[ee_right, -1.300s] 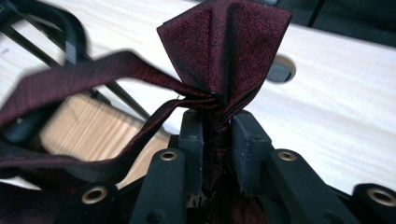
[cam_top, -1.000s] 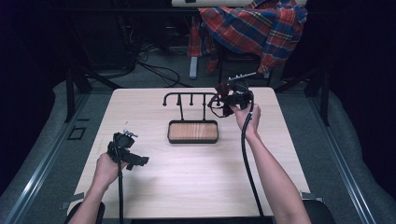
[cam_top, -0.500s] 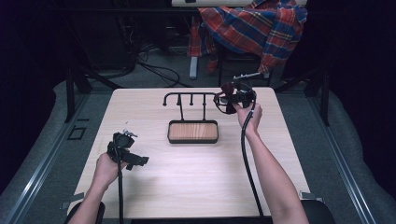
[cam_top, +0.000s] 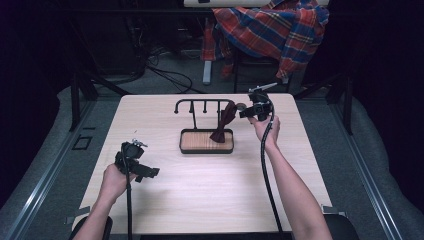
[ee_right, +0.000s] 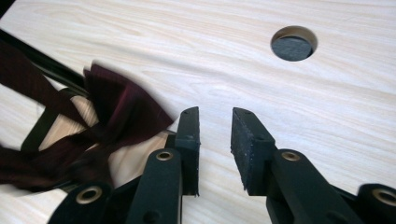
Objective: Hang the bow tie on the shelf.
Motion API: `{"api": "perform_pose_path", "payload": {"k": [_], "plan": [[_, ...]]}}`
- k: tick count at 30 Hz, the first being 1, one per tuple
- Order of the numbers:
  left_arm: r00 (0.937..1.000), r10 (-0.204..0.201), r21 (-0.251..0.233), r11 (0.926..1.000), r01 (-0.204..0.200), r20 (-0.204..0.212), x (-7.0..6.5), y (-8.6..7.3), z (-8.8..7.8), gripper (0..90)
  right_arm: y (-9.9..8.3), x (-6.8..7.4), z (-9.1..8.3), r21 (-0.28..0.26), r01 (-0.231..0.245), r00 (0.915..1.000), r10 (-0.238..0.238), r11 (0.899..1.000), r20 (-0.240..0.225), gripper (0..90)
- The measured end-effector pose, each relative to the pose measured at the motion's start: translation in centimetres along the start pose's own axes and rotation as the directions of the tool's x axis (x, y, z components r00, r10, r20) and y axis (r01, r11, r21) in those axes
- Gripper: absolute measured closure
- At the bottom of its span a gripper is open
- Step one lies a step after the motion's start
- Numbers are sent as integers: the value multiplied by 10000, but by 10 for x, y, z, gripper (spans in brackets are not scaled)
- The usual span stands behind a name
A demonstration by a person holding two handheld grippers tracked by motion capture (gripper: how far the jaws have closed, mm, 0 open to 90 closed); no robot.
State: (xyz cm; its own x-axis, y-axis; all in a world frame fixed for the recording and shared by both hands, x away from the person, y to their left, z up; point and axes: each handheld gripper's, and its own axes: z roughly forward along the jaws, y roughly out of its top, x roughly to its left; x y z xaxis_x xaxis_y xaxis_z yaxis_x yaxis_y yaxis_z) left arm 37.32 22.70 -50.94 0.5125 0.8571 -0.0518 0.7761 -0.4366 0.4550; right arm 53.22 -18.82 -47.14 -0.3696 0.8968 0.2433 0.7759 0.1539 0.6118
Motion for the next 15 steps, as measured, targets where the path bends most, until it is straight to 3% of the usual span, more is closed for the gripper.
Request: {"api": "perform_pose_path", "payload": {"k": [8, 15], "plan": [[10000, 22, -2, 10000, -22, 5, 0, 0, 0, 3, 1, 9, -9, 189, 509, 9984, -504, 9985, -271, 673], [10000, 37, 22, 10000, -37, 22, 0, 0, 0, 3, 2, 9, -17, 454, 806, 9967, -803, 9957, -96, 652]]}}
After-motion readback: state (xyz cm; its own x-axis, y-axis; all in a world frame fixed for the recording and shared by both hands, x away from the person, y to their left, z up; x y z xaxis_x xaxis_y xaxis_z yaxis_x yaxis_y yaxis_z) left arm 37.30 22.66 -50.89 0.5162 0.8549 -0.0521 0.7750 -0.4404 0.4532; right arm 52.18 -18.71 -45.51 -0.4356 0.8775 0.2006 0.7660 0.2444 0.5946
